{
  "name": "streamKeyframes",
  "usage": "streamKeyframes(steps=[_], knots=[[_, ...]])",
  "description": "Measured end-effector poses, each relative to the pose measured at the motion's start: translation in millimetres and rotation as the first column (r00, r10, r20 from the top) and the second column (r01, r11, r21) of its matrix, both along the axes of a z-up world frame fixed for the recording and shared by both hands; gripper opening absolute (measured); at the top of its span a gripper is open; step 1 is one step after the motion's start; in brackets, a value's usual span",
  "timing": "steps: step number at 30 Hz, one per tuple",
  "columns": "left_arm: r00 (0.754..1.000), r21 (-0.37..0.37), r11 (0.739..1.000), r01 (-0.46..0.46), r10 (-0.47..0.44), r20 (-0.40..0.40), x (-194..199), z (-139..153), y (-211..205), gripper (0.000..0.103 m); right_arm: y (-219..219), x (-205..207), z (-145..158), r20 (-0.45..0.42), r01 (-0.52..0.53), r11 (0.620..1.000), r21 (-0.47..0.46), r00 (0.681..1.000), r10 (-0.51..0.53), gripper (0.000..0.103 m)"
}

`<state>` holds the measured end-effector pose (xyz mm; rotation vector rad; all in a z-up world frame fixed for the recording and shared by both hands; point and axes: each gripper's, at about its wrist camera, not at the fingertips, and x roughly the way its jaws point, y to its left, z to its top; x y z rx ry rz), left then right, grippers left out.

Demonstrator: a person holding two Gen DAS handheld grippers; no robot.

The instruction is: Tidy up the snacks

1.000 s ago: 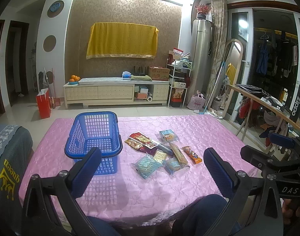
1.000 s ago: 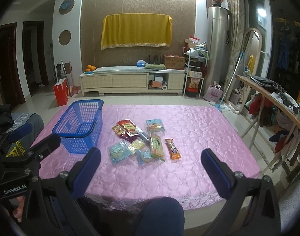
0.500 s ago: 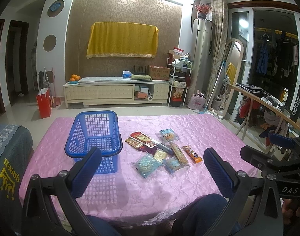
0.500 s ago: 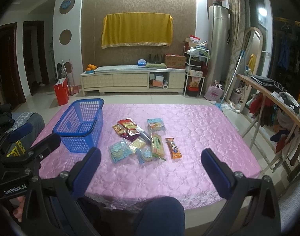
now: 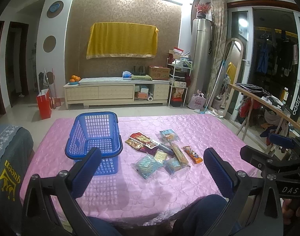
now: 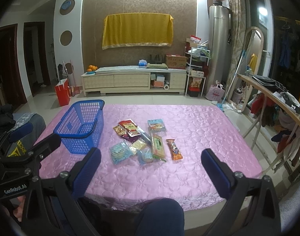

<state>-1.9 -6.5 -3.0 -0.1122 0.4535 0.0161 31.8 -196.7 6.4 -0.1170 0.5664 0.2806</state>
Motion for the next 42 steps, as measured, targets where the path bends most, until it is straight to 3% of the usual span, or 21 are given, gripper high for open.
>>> streamKeyframes(steps=[12,20,28,36,42], knots=[[1.0,0.022,1.0,0.011,-0.011,-0.005,27,9,-14,0.103,-20,34,3,-0.003,-0.084,0.996,0.028,0.996,0.084,0.103],[0.997,0.04,0.999,0.011,-0.008,-0.072,68,2,-31,0.103,-38,83,-18,-0.078,-0.153,0.986,0.065,0.984,0.158,0.103],[0.982,0.057,0.998,-0.012,0.023,-0.189,114,-31,-43,0.103,-54,143,-67,-0.231,-0.151,0.982,0.116,0.957,0.174,0.102],[0.946,0.043,0.999,-0.011,0.025,-0.323,169,-78,-48,0.103,-52,182,-107,-0.316,-0.156,0.983,0.093,0.932,0.178,0.1],[0.916,0.079,0.996,0.027,0.007,-0.402,198,-111,-44,0.103,-34,205,-133,-0.364,-0.178,0.981,0.078,0.911,0.194,0.099]])
